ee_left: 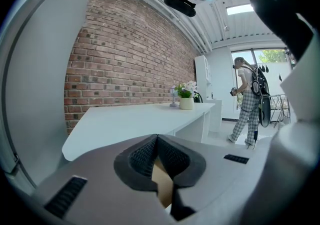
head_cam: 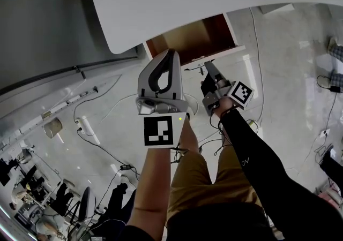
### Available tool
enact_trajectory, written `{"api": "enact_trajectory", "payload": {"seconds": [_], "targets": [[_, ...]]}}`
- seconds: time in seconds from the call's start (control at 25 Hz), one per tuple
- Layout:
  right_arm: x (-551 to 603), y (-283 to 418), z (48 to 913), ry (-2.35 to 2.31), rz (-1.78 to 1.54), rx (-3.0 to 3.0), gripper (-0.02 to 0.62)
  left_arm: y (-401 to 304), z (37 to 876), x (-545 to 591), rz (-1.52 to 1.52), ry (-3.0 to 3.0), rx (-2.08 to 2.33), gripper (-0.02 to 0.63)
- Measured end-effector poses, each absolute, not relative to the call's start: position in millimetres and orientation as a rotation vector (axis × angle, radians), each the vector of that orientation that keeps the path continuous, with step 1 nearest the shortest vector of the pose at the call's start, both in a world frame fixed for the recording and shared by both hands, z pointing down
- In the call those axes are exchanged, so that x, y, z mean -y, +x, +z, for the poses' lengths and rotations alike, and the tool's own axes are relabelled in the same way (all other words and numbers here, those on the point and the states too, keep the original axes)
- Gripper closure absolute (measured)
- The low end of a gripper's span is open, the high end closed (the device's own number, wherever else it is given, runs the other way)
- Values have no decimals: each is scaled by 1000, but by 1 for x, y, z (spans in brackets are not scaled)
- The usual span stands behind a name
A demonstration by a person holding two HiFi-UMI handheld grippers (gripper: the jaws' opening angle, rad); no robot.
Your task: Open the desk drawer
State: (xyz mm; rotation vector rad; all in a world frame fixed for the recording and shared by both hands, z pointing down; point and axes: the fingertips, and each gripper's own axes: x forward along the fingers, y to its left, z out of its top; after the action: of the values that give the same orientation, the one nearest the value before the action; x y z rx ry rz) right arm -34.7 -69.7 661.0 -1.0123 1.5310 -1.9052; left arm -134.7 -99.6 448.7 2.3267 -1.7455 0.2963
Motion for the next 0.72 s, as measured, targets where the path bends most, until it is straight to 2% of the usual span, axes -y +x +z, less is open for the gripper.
{"api": "enact_trajectory", "payload": {"seconds": [0.72], "targets": [[45, -16, 660, -1041, -1927, -1525, 577, -132, 451, 93, 326, 2312, 1754, 597]]}}
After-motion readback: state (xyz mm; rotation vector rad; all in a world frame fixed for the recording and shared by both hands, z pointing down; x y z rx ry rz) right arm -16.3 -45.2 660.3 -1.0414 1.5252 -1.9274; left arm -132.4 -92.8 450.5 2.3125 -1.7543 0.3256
